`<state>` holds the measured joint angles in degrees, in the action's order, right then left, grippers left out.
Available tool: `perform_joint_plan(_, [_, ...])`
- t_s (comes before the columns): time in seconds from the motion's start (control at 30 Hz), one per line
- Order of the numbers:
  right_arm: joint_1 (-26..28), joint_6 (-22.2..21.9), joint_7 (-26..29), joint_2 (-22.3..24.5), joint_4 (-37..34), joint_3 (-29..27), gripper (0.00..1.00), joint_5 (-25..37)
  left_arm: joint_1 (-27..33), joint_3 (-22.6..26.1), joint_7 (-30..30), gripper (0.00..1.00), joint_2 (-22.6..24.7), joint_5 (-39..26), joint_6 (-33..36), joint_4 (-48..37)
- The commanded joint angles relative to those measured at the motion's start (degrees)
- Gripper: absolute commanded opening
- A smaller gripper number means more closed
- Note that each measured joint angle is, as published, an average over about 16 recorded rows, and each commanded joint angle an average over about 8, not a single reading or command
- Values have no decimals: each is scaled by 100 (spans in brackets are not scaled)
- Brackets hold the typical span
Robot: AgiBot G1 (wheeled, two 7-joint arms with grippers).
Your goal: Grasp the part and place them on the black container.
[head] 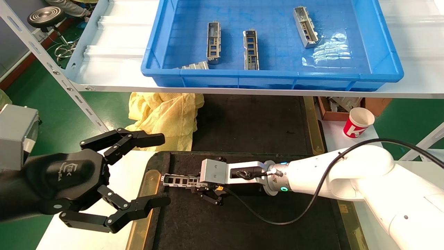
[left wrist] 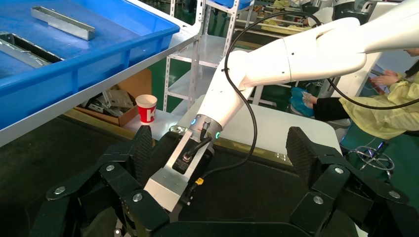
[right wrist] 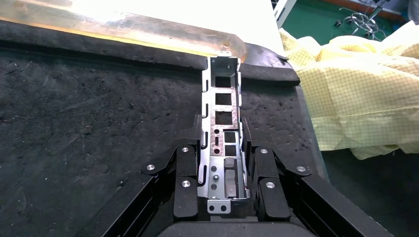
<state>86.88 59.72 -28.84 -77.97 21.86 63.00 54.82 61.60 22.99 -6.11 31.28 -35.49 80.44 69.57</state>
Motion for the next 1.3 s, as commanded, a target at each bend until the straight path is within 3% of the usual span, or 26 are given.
perform_joint_plan(0.03, [-21, -33, 25, 2, 26, 46, 0, -45, 0, 0, 0, 100, 0, 0, 0, 0])
perform_joint_plan(0.13, [-26, -52, 28, 3, 30, 118, 2, -92, 0, 0, 0, 100, 0, 0, 0, 0])
perform_joint_plan(0.17, [-25, -60, 25, 3, 29, 143, 7, -105, 0, 0, 0, 100, 0, 0, 0, 0])
perform_joint_plan(0.37, [-11, -128, -19, 4, 25, 275, 82, -179, 0, 0, 0, 100, 0, 0, 0, 0])
perform_joint_plan(0.43, [-4, -152, -41, 5, 21, 311, 100, -208, 0, 0, 0, 100, 0, 0, 0, 0])
perform_joint_plan(0.87, [90, -37, -264, 42, -98, 350, 100, -588, 0, 0, 0, 100, 0, 0, 0, 0])
perform_joint_plan(1.3, [369, 875, -203, 238, -613, 74, 100, -1206, -1, 0, 0, 100, 0, 1, -1, -1])
